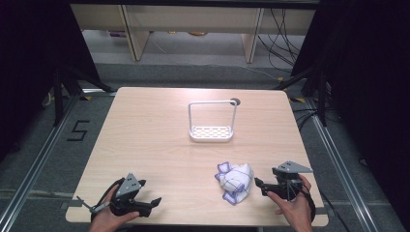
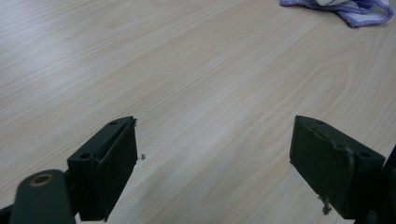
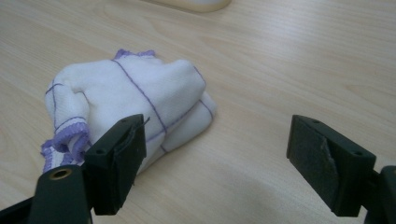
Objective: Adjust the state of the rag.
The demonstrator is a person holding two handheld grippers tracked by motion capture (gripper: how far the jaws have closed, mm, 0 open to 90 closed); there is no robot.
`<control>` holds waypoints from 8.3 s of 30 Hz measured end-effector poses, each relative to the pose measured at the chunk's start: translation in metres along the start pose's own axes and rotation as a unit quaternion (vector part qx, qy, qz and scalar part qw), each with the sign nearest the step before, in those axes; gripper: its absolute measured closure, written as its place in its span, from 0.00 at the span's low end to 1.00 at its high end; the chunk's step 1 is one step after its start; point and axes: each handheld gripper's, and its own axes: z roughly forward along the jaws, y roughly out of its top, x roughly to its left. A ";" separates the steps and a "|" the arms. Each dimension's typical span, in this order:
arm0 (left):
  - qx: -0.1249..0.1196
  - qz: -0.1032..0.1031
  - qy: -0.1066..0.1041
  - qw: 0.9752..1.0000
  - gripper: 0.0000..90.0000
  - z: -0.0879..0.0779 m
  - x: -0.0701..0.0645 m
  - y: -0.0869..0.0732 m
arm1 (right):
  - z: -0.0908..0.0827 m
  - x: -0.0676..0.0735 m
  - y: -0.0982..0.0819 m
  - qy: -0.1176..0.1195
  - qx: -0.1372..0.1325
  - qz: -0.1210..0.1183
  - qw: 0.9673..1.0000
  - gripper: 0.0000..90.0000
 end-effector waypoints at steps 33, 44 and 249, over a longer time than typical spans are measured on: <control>0.005 0.002 0.002 1.000 0.17 0.001 -0.002 0.000 | 0.005 0.070 0.021 0.094 0.002 -0.111 0.989 0.44; 0.019 0.020 -0.001 1.000 0.17 0.001 0.000 0.001 | 0.024 0.079 0.022 0.078 0.035 -0.174 0.981 0.60; -0.013 0.042 0.012 0.999 0.42 0.032 0.017 0.045 | 0.088 0.058 0.106 0.085 0.054 -0.131 0.986 0.96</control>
